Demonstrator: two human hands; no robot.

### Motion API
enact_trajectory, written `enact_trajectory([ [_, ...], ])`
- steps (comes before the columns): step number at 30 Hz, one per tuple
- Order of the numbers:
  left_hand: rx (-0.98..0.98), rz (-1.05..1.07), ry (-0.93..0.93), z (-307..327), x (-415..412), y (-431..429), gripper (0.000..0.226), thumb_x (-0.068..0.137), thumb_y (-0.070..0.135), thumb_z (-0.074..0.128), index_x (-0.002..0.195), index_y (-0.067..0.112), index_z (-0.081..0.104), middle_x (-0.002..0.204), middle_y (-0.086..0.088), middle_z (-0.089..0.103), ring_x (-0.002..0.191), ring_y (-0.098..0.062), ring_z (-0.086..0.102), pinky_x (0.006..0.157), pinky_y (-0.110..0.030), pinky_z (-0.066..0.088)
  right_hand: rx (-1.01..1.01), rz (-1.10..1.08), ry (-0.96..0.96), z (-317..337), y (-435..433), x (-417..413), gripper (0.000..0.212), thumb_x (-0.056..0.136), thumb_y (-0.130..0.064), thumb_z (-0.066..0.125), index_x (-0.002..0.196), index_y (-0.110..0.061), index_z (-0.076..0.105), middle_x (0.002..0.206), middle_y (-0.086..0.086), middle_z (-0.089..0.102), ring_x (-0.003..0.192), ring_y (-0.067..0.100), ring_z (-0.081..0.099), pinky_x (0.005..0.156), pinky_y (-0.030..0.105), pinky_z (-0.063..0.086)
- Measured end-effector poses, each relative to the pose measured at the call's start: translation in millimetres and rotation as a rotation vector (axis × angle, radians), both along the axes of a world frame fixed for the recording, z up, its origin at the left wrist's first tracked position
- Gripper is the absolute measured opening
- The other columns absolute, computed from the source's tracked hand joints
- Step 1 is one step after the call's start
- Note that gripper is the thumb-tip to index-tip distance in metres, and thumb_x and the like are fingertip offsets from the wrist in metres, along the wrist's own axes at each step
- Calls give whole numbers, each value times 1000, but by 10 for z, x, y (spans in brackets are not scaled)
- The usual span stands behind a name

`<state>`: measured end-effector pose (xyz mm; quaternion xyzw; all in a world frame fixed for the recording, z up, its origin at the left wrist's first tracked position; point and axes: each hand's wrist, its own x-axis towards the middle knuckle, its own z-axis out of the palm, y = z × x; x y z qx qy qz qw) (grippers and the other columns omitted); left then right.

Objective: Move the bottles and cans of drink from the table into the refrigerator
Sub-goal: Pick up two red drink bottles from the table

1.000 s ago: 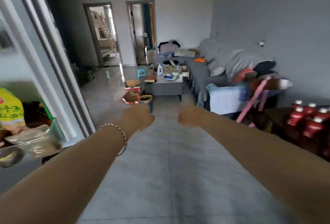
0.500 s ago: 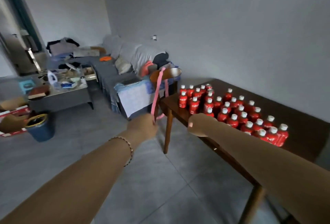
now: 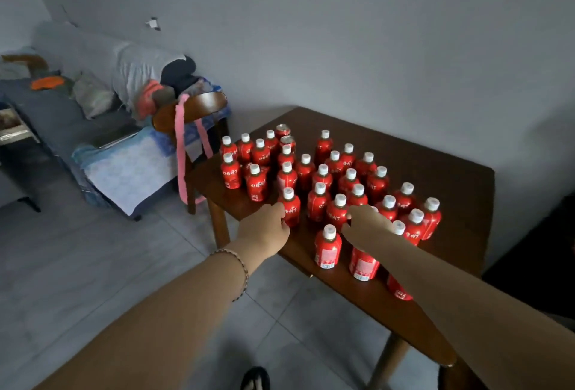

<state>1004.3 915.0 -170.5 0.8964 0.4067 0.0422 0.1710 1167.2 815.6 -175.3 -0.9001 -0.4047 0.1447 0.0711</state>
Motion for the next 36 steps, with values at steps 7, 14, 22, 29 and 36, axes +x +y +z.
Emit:
enact_trajectory([
  [7,35,-90,103,-596,809,1099,42,93,29,50,132,21,37,123,-4,45,107,-22,53,82,-33,50,-53,-164,-9,-509,885,604,23,95,-24,42,113,-18,54,119,6,54,107,27,57,89,38,48],
  [14,12,-294,334,-1062,1463,1923,48,94,40,44,135,17,33,130,-9,41,109,-25,52,79,-32,50,-204,-149,-19,-1078,1630,920,74,94,-54,40,151,-30,0,151,9,20,133,28,35,87,31,49],
  [22,161,-476,408,-1343,1586,2146,45,97,46,30,126,15,44,111,-6,60,96,-22,60,68,-28,44,-95,102,-262,-1405,1989,1163,59,71,-60,67,119,-27,64,81,5,63,69,23,63,39,26,44],
  [29,256,-608,348,-1099,1730,2581,46,81,38,36,70,11,71,120,-14,61,110,-29,54,81,-43,49,-86,201,-213,-1410,2203,1313,54,73,-65,61,106,-23,67,74,1,63,60,18,61,46,27,44],
  [36,86,-399,550,-1021,2075,2803,54,92,37,41,138,10,39,154,1,16,122,-26,36,91,-37,37,-166,314,-85,-1391,2396,1358,55,97,-50,32,143,-21,26,121,6,56,103,27,60,77,32,47],
])
